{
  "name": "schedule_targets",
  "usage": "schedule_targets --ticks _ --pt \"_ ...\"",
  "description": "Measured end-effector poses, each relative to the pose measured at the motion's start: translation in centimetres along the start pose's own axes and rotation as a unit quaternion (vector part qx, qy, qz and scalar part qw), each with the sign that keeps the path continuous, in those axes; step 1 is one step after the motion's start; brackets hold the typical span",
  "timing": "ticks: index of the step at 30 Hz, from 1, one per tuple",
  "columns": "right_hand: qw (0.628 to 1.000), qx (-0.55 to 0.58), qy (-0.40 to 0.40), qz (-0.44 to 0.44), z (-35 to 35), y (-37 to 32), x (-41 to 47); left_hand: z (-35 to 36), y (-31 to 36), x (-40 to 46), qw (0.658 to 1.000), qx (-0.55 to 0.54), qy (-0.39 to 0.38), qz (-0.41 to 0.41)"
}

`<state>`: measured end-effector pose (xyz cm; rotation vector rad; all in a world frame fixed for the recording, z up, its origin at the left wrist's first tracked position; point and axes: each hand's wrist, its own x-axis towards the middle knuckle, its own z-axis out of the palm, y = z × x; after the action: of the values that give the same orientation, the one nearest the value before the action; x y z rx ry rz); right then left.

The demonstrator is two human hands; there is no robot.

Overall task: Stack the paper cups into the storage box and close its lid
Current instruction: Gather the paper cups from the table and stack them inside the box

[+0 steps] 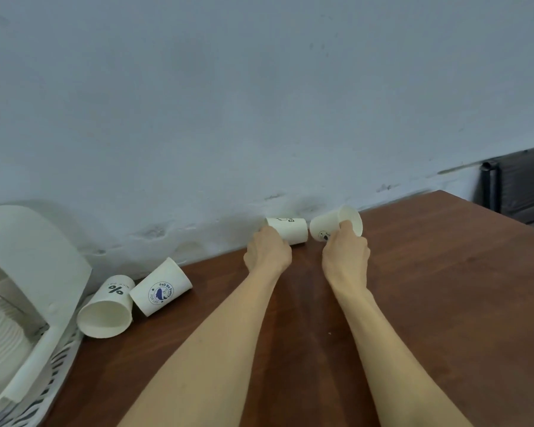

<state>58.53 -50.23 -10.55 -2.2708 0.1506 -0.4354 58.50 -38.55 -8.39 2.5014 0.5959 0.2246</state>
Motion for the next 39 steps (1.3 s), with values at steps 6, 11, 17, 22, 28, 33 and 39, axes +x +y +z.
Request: schedule_targets --ticks 6,11,17,22,28,33,39 --pt "0.998 -0.051 0.004 -0.044 -0.5 -0.7 -0.3 0.0 1.0 0.7 0.999 -0.03 0.007 -0.019" --pt "0.995 -0.089 0.006 -0.049 -1.2 -0.9 -0.9 -2.1 1.1 -0.7 0.999 -0.005 0.036 0.037" --pt "0.986 -0.133 0.012 -0.102 -3.4 -3.7 -2.7 -6.8 -1.0 -4.4 0.987 0.017 0.1 0.127" --pt "0.974 -0.163 0.013 -0.159 -6.0 -6.2 -5.9 -11.2 -2.7 -8.4 0.974 0.016 0.126 0.185" --pt "0.946 -0.24 -0.01 -0.216 -9.4 -10.9 -10.5 -17.0 -5.1 -13.1 0.969 0.054 0.136 0.197" --pt "0.929 -0.248 -0.028 -0.272 -10.6 -14.6 -15.0 -21.3 -8.5 -16.6 0.966 0.064 0.158 0.193" --pt "0.912 -0.23 -0.059 -0.333 -10.1 -19.7 -20.4 -26.3 -13.0 -19.9 0.965 0.064 0.19 0.166"
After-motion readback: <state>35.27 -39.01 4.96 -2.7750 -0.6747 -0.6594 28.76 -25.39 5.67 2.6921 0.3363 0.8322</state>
